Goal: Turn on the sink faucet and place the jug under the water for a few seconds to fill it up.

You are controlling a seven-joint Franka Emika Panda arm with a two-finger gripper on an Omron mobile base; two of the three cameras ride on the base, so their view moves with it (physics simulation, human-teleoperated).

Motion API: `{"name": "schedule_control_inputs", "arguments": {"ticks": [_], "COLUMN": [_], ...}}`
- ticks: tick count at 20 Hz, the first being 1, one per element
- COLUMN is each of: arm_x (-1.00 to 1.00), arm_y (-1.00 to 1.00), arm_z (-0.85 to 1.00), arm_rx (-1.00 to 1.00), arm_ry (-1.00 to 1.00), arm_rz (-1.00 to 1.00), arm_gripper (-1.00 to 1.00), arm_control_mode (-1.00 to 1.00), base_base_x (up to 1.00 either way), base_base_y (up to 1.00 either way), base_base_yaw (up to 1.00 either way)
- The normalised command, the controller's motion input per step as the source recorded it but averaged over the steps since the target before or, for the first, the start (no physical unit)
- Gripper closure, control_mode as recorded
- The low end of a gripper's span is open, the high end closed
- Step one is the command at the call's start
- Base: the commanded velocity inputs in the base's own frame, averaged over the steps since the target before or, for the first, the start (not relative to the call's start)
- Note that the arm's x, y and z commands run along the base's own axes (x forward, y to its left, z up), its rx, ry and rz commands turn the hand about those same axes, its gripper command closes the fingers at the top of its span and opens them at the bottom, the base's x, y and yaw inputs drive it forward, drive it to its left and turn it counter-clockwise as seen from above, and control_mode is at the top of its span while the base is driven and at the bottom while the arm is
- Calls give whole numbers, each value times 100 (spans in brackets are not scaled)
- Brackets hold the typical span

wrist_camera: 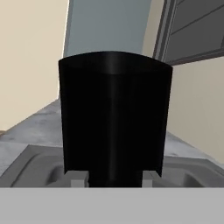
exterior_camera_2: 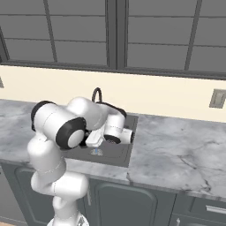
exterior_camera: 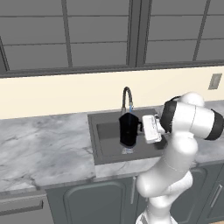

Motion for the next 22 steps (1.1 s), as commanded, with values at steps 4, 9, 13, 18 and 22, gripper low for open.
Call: {"name": "schedule_control_inputs", "arguments": {"ticks": [4, 9, 13, 18, 22], "arm_x": [21, 22, 22, 22, 23], "arm_y": [-14, -6, -6, -4, -1], "arm_z": [-17, -16, -19, -15, -12], "arm_rx": [0, 0, 0, 0, 0], "arm_ry": [0, 1, 2, 2, 2], "arm_rz": [0, 0, 0, 0, 0], "arm_gripper": [100, 100, 100, 100, 100], "arm_control_mode": [-100, -100, -100, -100, -100], "base_base_x": [0, 0, 0, 0, 0], "base_base_y": [0, 0, 0, 0, 0], "base_base_yaw": [0, 0, 0, 0, 0]}}
